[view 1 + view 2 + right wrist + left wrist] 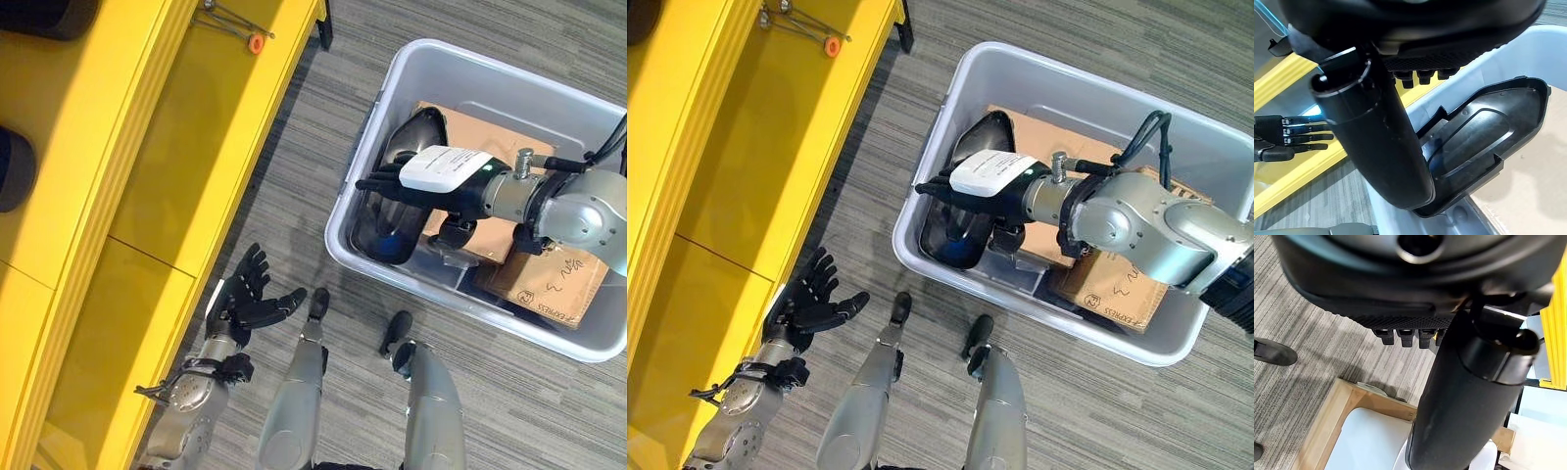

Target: Move parts from the plastic box to the shelf.

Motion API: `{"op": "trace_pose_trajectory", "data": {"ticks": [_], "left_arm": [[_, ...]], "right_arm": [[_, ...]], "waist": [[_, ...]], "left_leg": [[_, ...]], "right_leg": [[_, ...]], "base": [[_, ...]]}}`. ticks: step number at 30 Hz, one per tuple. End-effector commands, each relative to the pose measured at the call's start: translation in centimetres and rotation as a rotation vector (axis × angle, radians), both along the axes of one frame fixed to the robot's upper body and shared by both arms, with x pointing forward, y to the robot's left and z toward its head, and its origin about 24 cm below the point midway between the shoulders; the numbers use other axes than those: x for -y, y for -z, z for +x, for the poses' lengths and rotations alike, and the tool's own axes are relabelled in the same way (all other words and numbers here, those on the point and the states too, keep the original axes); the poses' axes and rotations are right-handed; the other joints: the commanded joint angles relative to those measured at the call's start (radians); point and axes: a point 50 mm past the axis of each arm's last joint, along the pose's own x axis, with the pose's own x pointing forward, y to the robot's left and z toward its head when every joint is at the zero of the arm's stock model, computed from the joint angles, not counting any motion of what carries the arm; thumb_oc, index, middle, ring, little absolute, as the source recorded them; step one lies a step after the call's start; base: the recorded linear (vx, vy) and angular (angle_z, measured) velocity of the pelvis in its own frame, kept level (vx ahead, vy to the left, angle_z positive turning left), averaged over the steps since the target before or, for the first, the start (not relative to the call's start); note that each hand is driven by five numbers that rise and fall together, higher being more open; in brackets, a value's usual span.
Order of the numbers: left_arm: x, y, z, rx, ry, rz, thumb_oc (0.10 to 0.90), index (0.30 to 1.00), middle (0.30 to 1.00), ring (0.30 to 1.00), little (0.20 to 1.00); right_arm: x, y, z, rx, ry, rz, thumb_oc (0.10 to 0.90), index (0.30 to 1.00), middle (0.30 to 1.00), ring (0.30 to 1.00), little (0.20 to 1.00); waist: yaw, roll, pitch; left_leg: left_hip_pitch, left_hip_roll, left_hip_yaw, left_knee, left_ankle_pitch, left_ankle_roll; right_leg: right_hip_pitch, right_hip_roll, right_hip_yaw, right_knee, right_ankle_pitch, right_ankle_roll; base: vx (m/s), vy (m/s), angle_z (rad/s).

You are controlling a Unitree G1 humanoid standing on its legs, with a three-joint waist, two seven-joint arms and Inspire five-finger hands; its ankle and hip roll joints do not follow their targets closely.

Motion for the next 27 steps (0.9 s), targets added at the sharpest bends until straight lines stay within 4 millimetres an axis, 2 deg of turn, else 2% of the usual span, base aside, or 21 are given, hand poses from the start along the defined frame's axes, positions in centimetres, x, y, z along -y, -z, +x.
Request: {"op": "trace_pose_trajectory", "data": {"ticks": [1,8,12,15,17,24,27], "left_arm": [[-0.8,-2.5,-1.3,0.131,-0.001,0.057,0.900,1.000,1.000,1.000,1.000],[-0.8,-2.6,-1.3,0.135,0.001,0.059,0.900,1.000,1.000,1.000,1.000],[-1.0,-2.8,-1.4,0.138,-0.002,0.077,0.900,1.000,1.000,1.000,1.000],[-1.7,-3.5,-1.4,0.151,0.008,0.143,0.900,1.000,1.000,1.000,1.000],[-1.7,-3.7,-1.3,0.160,0.010,0.152,0.900,1.000,1.000,1.000,1.000],[-1.6,-4.1,-1.1,0.178,0.018,0.161,0.900,1.000,1.000,1.000,1.000],[-1.6,-4.3,-1.2,0.185,0.014,0.171,0.900,1.000,1.000,1.000,1.000]], "right_arm": [[-0.7,-5.3,-1.8,0.226,-0.074,-0.034,0.900,1.000,1.000,1.000,1.000],[0.2,-5.8,-1.9,0.276,-0.041,-0.100,0.900,1.000,1.000,1.000,1.000],[0.3,-5.4,-2.2,0.302,-0.043,-0.275,0.900,1.000,1.000,1.000,1.000],[0.0,-4.3,-2.4,0.305,-0.068,-0.424,0.900,1.000,1.000,1.000,1.000],[-0.2,-4.0,-2.4,0.310,-0.085,-0.465,0.900,1.000,1.000,1.000,1.000],[-0.1,-3.4,-2.3,0.304,-0.089,-0.513,0.900,1.000,1.000,1.000,1.000],[0.6,-3.0,-1.7,0.299,-0.063,-0.533,0.900,1.000,1.000,1.000,1.000]], "waist": [[0.020,-0.022,-0.014],[0.016,-0.027,-0.014],[0.018,-0.041,-0.014],[0.045,-0.098,-0.014],[0.048,-0.106,-0.014],[0.056,-0.113,-0.014],[0.065,-0.119,-0.014]], "left_leg": [[-0.017,0.094,0.031,0.064,-0.066,0.001],[-0.053,0.084,0.028,0.078,-0.071,0.001],[-0.073,0.083,0.023,0.087,-0.078,0.002],[-0.083,0.082,0.019,0.092,-0.084,0.001],[-0.087,0.078,0.015,0.097,-0.088,0.002],[-0.104,0.072,0.011,0.107,-0.094,0.004],[-0.113,0.068,0.009,0.099,-0.092,0.005]], "right_leg": [[0.104,-0.078,0.103,0.082,-0.147,0.102],[0.075,-0.086,0.103,0.096,-0.150,0.099],[0.053,-0.088,0.107,0.103,-0.150,0.100],[0.047,-0.089,0.102,0.108,-0.154,0.102],[0.045,-0.090,0.101,0.109,-0.155,0.102],[0.040,-0.092,0.102,0.112,-0.158,0.101],[0.031,-0.091,0.101,0.106,-0.156,0.102]], "base": [[0.02,-0.006,0.06],[0.01,-0.007,0.04],[0.03,-0.005,0.00],[0.03,-0.010,0.01],[0.00,0.000,0.00],[0.01,0.002,0.05],[0.00,0.000,0.00]]}}
